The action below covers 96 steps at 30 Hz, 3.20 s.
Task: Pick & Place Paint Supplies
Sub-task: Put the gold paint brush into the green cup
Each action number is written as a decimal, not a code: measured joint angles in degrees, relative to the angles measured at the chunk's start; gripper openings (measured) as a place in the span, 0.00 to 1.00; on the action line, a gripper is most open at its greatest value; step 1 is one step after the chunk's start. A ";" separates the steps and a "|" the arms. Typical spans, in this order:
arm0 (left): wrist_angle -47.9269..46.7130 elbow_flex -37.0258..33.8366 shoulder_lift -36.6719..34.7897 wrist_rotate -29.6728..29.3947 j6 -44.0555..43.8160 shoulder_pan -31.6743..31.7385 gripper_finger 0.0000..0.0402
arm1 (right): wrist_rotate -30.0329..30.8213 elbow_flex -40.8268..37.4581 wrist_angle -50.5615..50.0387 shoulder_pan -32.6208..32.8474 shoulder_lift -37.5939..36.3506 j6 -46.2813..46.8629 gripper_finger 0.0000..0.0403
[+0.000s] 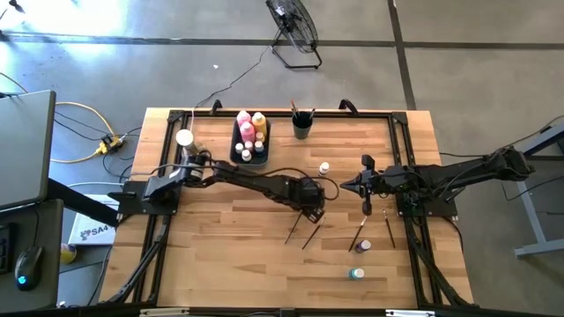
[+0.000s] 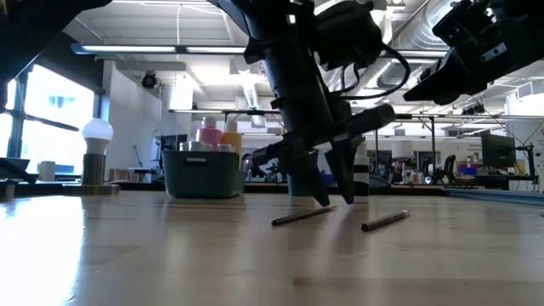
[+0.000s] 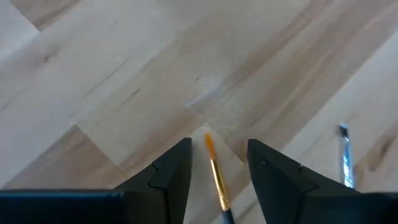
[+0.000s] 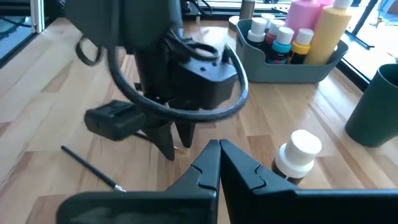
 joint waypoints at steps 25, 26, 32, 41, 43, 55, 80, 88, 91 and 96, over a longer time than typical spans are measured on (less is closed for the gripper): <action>-1.02 -0.03 0.24 -3.58 -1.86 0.40 0.38 | -0.03 0.00 0.03 -0.02 -0.01 -0.13 0.00; -1.05 -0.03 0.24 -3.61 -1.85 0.42 0.38 | -0.03 0.00 0.03 0.00 -0.01 -0.12 0.00; -1.09 -0.03 0.26 -3.15 -1.73 0.47 0.38 | -0.03 0.00 0.03 -0.01 -0.01 -0.13 0.00; -0.98 -0.05 0.26 -1.34 -2.32 0.51 0.38 | -0.03 0.00 0.03 0.00 0.01 -0.13 0.00; -0.98 -0.07 0.26 -0.98 -2.65 0.53 0.38 | -0.03 0.00 0.03 -0.02 -0.01 -0.13 0.00; -3.80 2.55 0.60 -0.95 0.88 0.53 0.38 | -0.08 0.00 0.03 -0.02 0.01 -0.13 0.00; -18.70 14.42 0.39 2.11 -2.00 -1.92 0.02 | -0.16 0.00 -0.45 0.00 -0.01 -0.57 0.00; -20.36 14.22 1.92 7.53 -7.81 -2.66 0.01 | -0.14 0.00 -0.56 -0.02 -0.01 -0.57 0.00; -19.56 14.60 2.92 8.06 -10.61 -3.01 0.00 | -0.11 -0.02 -0.96 -0.01 0.00 -0.57 0.00; -19.12 14.42 4.68 9.20 -13.19 -3.34 0.00 | -0.05 -0.02 -1.36 0.00 0.01 -0.59 0.00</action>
